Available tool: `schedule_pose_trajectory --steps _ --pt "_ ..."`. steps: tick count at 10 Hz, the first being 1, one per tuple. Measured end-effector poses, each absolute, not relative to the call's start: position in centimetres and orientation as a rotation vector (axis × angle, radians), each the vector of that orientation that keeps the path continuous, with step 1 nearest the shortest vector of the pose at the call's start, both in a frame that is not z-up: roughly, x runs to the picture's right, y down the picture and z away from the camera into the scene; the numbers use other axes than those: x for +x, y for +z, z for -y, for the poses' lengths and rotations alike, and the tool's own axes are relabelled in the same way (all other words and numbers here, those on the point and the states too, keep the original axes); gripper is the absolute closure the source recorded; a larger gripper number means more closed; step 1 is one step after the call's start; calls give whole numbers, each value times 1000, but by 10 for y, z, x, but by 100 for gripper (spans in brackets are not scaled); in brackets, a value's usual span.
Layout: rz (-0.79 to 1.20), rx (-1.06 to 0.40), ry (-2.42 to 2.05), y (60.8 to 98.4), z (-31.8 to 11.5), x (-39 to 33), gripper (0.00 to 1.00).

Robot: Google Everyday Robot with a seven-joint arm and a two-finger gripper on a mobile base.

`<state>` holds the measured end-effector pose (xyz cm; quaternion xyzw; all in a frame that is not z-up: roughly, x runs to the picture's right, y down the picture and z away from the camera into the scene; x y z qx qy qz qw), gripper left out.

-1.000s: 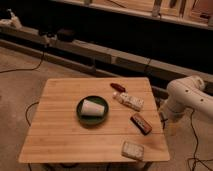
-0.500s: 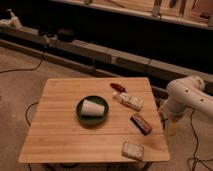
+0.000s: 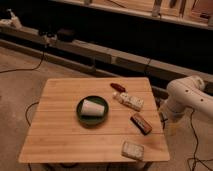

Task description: Push the eraser across the table

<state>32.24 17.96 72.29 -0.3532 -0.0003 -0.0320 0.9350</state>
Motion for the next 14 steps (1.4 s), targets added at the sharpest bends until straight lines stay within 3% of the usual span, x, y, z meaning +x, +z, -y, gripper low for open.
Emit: schedule_pose_trajectory --steps 7,11,12,14 --pt "3 -721 -79 723 -181 322 22" --pt "114 -607 -289 753 -178 303 23" --pt "132 -576 -320 759 -178 303 28" --pt "157 -502 -380 772 -176 310 47"
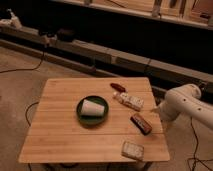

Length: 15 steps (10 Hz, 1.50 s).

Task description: Push the eraser across the table

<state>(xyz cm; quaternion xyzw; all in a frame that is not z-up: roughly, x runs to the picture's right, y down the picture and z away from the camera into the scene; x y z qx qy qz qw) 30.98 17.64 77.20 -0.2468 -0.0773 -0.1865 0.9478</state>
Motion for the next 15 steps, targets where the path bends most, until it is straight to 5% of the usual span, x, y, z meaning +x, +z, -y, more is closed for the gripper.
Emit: schedule_pose_trajectory --steps 5,15 --pt "248 -420 -444 794 -192 329 97" --pt "274 -534 -482 853 -199 316 100"
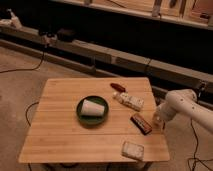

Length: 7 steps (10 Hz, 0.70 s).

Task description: Push the eraser across the table

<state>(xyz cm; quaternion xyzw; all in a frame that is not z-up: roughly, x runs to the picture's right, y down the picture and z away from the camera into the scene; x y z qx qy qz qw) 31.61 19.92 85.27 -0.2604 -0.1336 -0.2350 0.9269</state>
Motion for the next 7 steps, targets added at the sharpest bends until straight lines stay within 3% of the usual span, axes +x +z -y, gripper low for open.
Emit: schedule_pose_trajectory --steps 7 --pt "257 -550 -531 863 -205 270 100"
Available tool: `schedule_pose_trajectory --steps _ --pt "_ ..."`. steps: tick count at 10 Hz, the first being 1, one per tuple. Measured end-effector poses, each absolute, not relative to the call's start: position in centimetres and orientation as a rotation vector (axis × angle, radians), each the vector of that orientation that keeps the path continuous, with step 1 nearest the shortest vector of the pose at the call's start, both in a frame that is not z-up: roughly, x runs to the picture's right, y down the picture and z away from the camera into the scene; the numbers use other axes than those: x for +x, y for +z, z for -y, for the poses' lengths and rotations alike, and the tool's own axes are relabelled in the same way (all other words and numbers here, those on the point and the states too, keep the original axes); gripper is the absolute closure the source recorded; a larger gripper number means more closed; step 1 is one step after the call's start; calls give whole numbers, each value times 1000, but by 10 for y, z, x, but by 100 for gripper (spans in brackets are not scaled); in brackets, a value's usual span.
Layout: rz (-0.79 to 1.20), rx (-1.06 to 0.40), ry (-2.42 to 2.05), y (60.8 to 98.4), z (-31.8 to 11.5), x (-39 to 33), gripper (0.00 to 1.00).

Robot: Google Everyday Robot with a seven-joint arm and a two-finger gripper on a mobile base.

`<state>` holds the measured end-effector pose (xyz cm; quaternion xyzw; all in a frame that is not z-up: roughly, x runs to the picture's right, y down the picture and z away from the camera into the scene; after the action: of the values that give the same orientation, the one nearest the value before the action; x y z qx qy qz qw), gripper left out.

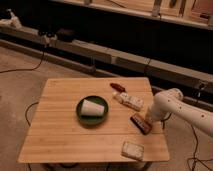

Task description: Push the eraser across the table

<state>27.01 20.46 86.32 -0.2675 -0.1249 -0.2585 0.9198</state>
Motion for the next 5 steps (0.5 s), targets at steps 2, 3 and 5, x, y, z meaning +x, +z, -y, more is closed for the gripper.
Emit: schedule_pose_trajectory --steps 2,3,5 --pt "264 -560 -556 863 -213 250 100" --pt "267 -568 -570 862 -217 241 100" --pt "274 -577 -595 859 -223 223 100"
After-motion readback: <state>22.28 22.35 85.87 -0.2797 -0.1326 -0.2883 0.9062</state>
